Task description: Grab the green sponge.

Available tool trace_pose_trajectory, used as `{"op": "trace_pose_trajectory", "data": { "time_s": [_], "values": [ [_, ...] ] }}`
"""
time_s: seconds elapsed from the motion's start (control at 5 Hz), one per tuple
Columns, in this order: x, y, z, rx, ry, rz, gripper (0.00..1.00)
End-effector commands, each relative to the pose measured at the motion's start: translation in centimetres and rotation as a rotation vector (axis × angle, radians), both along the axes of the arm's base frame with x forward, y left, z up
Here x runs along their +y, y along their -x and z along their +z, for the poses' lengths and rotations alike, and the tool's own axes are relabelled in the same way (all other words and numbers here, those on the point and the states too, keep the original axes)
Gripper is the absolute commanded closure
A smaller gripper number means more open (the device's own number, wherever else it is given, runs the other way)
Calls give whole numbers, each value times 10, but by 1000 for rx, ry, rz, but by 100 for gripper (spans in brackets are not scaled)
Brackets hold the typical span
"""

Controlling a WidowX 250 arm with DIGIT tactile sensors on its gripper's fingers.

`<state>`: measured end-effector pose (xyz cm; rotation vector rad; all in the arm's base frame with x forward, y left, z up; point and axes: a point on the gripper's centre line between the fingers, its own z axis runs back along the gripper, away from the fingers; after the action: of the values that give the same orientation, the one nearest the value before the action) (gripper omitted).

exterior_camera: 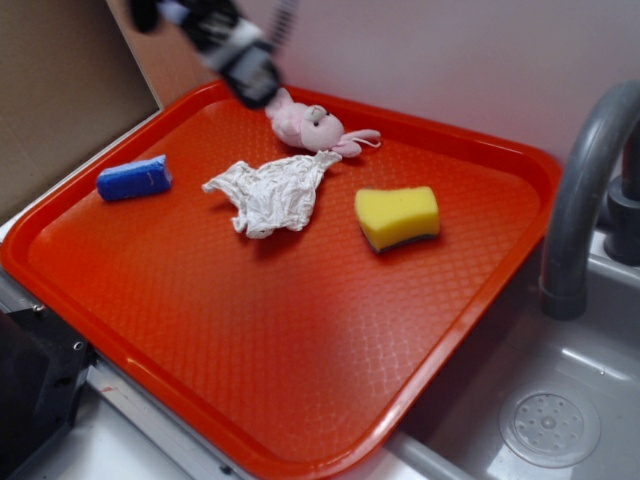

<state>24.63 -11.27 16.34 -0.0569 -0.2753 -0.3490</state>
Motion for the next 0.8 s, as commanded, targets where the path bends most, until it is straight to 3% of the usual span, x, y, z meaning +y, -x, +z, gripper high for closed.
{"op": "trace_pose_trajectory", "data": {
  "time_s": [0.0,0.2,0.6],
  "values": [
    [-40,-34,-25,-75,-99,20,0],
    [-46,-48,-53,-64,-157,28,0],
    [-43,-56,-91,5,-189,22,0]
  ]
}}
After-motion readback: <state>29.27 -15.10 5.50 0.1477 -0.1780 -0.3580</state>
